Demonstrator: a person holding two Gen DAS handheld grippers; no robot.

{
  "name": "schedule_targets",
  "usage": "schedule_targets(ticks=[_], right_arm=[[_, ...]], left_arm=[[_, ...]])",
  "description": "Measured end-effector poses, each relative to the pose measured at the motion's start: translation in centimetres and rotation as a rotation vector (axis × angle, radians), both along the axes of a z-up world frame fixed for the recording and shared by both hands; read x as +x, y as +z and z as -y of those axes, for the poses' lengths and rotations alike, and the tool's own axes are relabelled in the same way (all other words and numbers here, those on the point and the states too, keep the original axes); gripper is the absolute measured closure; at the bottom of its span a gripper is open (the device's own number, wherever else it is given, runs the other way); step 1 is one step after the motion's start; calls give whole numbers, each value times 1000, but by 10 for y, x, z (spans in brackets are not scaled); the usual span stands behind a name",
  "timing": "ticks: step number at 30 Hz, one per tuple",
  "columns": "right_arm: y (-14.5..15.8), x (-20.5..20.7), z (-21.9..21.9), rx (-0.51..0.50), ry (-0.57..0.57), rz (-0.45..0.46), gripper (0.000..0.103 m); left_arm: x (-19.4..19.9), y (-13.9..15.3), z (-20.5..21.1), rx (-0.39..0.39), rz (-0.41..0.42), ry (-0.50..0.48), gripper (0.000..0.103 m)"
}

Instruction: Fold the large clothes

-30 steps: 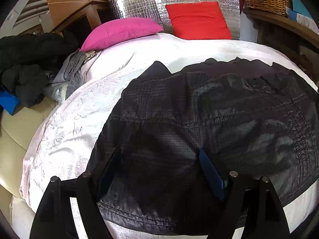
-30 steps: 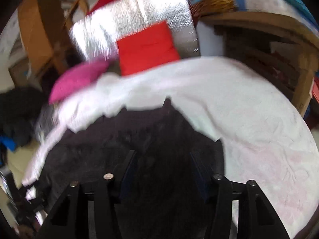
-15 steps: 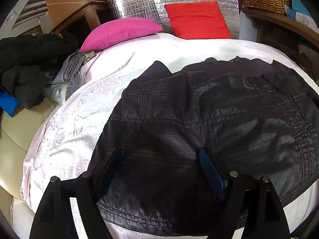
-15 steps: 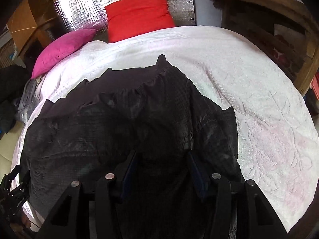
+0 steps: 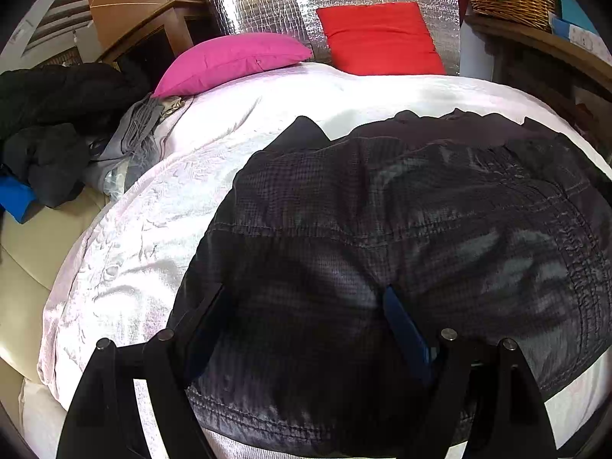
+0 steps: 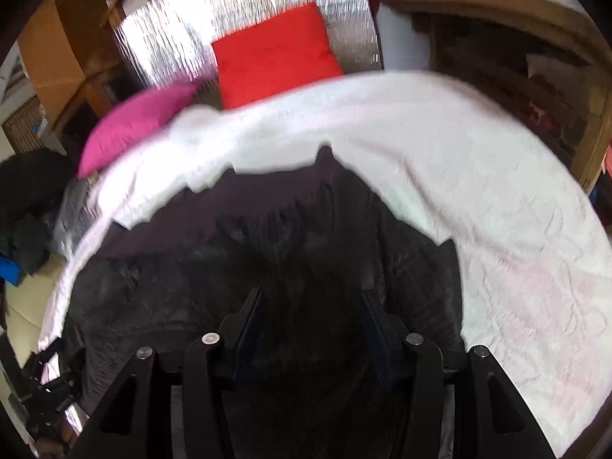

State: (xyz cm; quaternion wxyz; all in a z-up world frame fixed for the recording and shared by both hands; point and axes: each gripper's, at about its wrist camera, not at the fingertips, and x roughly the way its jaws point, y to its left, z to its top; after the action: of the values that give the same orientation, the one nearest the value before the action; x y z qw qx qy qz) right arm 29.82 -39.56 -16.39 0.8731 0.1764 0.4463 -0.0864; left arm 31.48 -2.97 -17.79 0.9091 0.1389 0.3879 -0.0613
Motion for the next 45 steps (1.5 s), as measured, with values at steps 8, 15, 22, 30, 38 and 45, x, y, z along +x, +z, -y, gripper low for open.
schedule_targets(ticks=[8, 15, 22, 30, 38, 45], right_arm=[[14, -11, 6, 10, 5, 58, 48], [43, -43, 47, 48, -67, 221, 31], [19, -51, 94, 210, -83, 145, 31], [-9, -54, 110, 301, -48, 76, 30], [-40, -43, 116, 454, 22, 11, 30], [-49, -28, 112, 490, 77, 18, 20]], left_arm=[[3, 2, -2, 7, -6, -11, 21], [18, 43, -65, -292, 23, -34, 14], [66, 21, -139, -685, -199, 43, 10], [88, -9, -123, -661, -336, 43, 10], [92, -24, -92, -629, -421, -83, 5], [109, -45, -95, -706, -499, -101, 5]])
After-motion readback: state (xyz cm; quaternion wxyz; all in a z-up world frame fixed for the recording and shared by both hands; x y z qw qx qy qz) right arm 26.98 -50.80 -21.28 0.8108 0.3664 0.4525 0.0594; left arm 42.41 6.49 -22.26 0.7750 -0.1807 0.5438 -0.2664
